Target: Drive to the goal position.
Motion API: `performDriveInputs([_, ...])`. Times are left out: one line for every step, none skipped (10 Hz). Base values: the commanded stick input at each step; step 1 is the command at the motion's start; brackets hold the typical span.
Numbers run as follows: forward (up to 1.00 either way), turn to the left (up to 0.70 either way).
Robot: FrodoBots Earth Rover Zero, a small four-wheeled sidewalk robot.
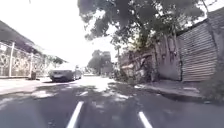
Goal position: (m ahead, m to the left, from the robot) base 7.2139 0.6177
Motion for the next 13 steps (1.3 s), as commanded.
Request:
performDriveInputs([0.85,0.0])
performDriveInputs([0.85,0.0])
performDriveInputs([0.85,0.0])
performDriveInputs([0.85,0.0])
performDriveInputs([0.85,0.0])
performDriveInputs([0.85,0.0])
performDriveInputs([0.85,0.0])
performDriveInputs([0.85,0.0])
performDriveInputs([0.85,0.0])
performDriveInputs([0.85,0.0])
performDriveInputs([0.85,0.0])
performDriveInputs([0.85,0.0])
performDriveInputs([0.85,0.0])
